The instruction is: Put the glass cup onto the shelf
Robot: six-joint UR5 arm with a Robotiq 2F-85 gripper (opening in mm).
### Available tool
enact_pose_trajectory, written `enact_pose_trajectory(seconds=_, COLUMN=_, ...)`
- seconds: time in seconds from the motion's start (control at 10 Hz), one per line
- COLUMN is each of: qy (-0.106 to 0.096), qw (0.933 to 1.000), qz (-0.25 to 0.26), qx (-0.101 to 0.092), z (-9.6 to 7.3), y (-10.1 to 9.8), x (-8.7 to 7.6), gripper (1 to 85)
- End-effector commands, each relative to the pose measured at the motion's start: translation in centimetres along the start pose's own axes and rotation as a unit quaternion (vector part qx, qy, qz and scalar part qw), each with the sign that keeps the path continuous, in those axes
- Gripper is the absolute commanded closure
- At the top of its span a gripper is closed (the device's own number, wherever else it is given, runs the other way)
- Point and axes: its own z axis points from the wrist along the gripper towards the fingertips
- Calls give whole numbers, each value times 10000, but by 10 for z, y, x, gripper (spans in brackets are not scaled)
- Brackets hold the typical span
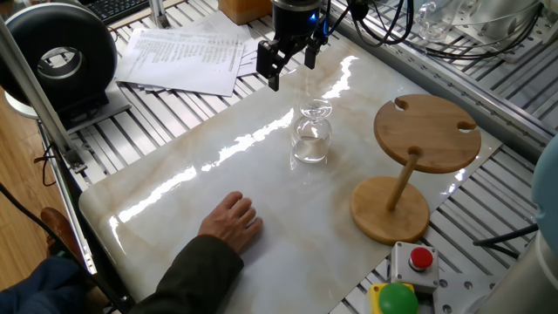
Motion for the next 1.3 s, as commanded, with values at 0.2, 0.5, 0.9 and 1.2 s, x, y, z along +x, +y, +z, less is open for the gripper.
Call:
enact_pose_trajectory(seconds=0.2, qy=271, qw=9914, qz=-1238, qx=329, z=0, y=-15, x=12, gripper=833)
enact_pose_trajectory(seconds=0.5, qy=271, qw=9914, qz=-1238, qx=329, z=0, y=-15, x=12, gripper=833)
enact_pose_trajectory(seconds=0.9, qy=294, qw=9911, qz=-1260, qx=318, z=0, y=-14, x=13, gripper=833)
enact_pose_trajectory(seconds=1.2, qy=320, qw=9903, qz=-1312, qx=321, z=-2, y=-15, x=13, gripper=833)
